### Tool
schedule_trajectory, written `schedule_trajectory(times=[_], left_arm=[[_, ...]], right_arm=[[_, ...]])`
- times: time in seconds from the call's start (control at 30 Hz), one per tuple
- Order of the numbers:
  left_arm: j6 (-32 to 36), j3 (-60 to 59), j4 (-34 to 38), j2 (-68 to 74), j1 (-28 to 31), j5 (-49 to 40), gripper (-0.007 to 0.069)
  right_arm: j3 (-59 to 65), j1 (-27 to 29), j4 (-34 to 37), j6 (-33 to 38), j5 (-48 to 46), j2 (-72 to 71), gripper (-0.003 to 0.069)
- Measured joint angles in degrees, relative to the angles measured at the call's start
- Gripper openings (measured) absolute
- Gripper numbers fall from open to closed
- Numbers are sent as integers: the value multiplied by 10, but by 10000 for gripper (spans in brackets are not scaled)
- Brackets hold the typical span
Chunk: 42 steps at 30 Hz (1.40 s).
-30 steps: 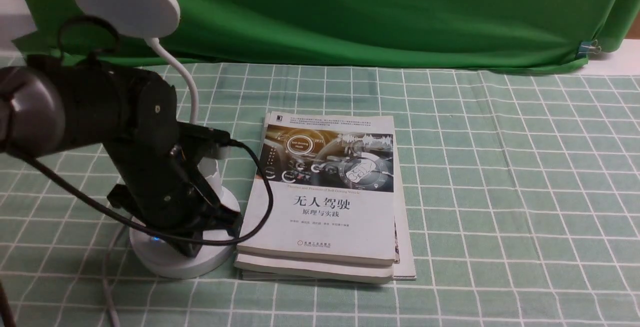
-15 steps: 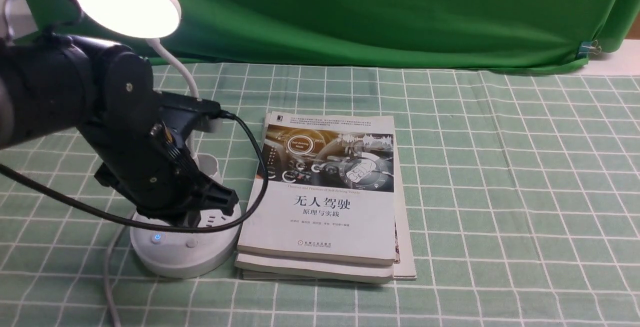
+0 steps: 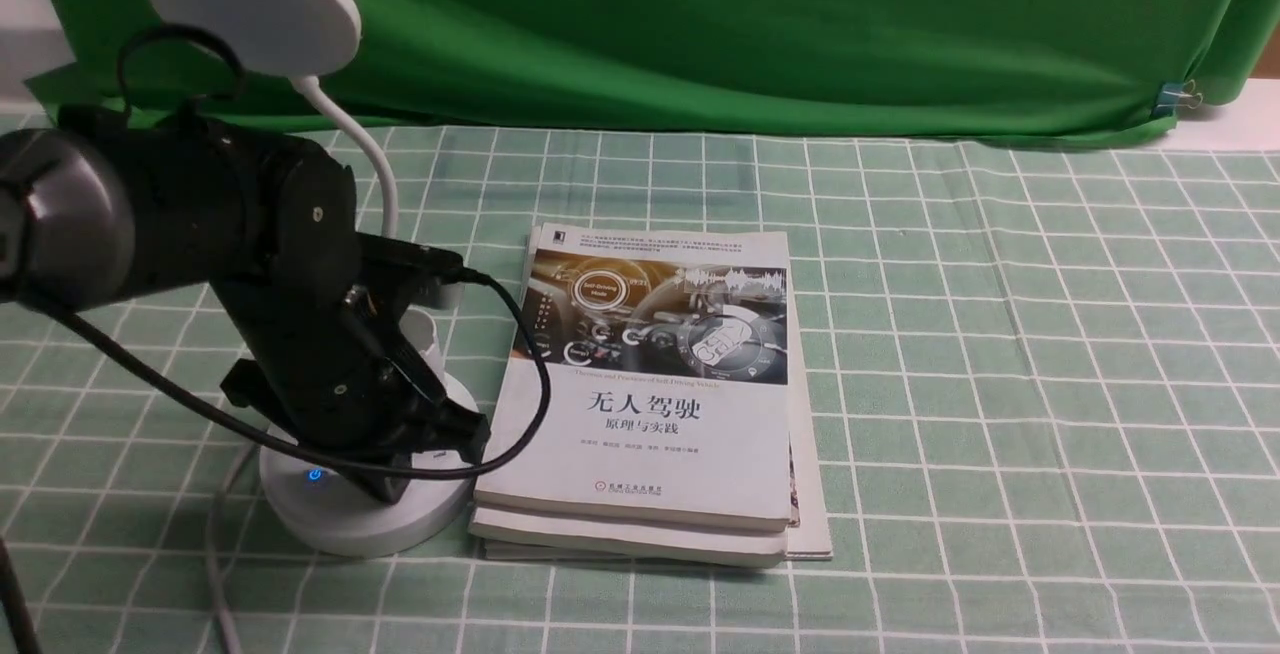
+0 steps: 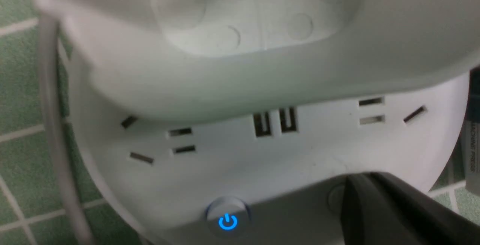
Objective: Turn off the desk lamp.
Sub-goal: Use the left arm to press the button switch on the lamp holder
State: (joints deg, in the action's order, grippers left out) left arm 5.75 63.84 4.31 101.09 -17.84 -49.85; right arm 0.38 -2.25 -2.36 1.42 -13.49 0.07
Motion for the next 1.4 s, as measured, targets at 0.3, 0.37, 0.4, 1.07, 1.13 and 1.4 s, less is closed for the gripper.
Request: schedule_trajectory(times=[0.3,0.37,0.4,1.07,1.13,1.4], left_arm=[[1,-2,-2,-34,0,-21,1],[1,-2,-4,-55,0,-27,1],[1,-2,-4,-64,0,-28,1],[2,0,-4,1,0,-6,1],[5,2,-4,4,0,-9,1],[13,5,-4,1,0,-14,1]], right_arm=[[0,0,0,0,0,0,242],[0,0,0,0,0,0,242],[0,0,0,0,0,0,242],[0,0,0,0,0,0,242],[0,0,0,0,0,0,242],[0,0,0,0,0,0,242]])
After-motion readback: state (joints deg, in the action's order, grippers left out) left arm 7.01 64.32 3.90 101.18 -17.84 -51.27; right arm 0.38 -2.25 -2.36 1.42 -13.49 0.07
